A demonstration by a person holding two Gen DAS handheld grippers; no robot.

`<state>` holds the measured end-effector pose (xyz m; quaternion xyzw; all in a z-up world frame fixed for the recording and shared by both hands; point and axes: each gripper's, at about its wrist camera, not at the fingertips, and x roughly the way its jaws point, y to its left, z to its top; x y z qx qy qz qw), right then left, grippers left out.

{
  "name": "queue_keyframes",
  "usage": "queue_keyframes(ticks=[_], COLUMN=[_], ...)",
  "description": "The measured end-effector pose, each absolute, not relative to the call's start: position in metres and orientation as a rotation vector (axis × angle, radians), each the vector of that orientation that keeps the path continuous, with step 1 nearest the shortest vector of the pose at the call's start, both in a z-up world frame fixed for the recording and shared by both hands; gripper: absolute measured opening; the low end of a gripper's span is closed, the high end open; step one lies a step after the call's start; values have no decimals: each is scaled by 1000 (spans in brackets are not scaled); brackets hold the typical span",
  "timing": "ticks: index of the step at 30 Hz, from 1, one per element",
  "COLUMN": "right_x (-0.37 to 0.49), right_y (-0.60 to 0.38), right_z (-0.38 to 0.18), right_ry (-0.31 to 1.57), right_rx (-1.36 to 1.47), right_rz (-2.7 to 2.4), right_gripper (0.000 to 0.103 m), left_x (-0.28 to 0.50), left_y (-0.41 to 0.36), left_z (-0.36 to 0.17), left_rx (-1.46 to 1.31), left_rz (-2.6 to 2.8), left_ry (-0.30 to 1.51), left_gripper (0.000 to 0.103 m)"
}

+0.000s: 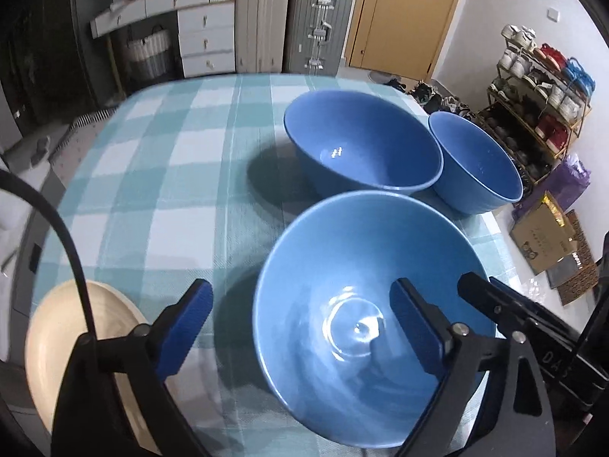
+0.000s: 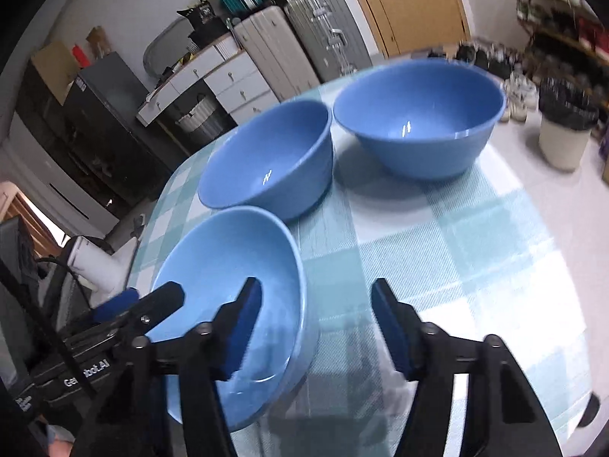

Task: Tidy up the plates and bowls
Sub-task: 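Close both grippers on the rim of the large blue bowl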

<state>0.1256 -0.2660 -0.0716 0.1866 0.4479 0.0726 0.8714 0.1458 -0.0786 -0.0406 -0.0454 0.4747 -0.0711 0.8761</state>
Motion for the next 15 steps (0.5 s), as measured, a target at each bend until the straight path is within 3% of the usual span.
queue_keyframes(ticks=[2, 4, 7, 15], right_x=[124, 125, 127, 133], right_y=[-263, -262, -261, -255], right_z=[-71, -72, -79, -86], right_ry=[938, 942, 977, 1021], right_rx=[391, 395, 409, 409], right_rz=[149, 147, 135, 145], right_gripper=[55, 47, 32, 11], left_x=[148, 150, 155, 154], left_y=[-77, -77, -71, -70], left_z=[-46, -51, -59, -68], left_rx=[-115, -133, -184, -244], left_rz=[-159, -190, -217, -235], left_ry=[1010, 1039, 1082, 1146], left_gripper=[84, 48, 39, 27])
